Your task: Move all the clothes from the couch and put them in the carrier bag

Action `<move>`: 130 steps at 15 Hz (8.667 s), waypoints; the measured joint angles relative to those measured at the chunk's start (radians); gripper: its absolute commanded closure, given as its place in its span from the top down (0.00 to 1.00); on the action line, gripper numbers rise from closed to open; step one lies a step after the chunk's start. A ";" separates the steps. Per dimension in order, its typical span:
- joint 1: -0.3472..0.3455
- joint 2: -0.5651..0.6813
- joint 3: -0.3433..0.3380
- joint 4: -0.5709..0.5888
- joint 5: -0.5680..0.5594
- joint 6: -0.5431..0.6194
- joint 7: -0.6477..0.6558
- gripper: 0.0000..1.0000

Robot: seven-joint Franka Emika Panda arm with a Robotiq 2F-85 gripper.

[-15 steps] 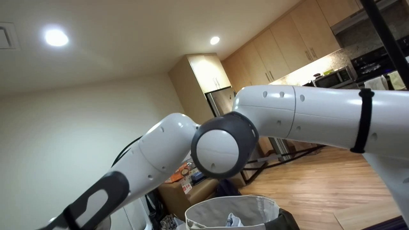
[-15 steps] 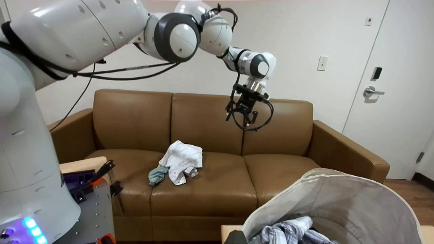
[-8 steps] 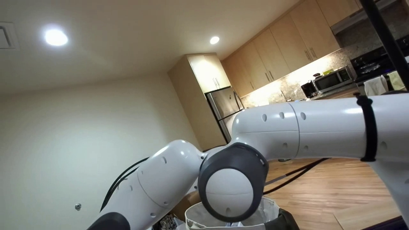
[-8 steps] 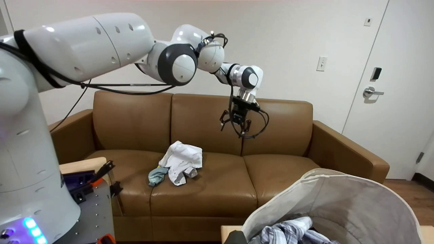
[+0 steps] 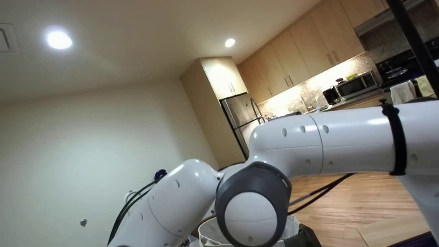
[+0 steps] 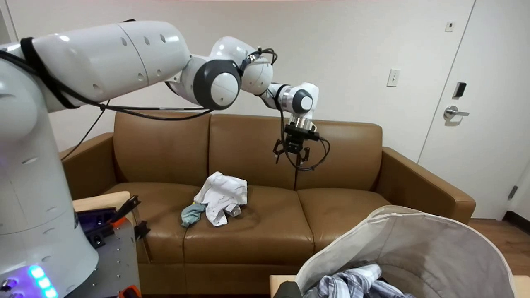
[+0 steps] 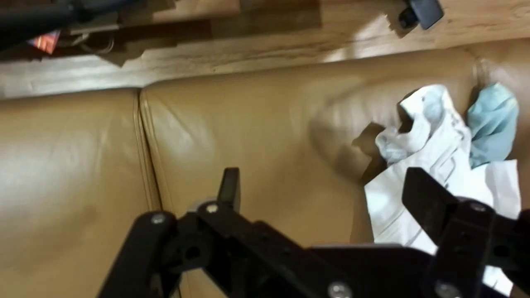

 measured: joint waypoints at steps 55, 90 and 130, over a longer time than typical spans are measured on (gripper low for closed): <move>0.405 0.238 -0.132 -0.470 -0.303 1.224 0.240 0.04; 0.782 -0.118 -0.761 -0.840 -0.303 1.310 0.736 0.04; 1.456 -0.252 -1.941 -1.455 -0.218 1.156 0.766 0.05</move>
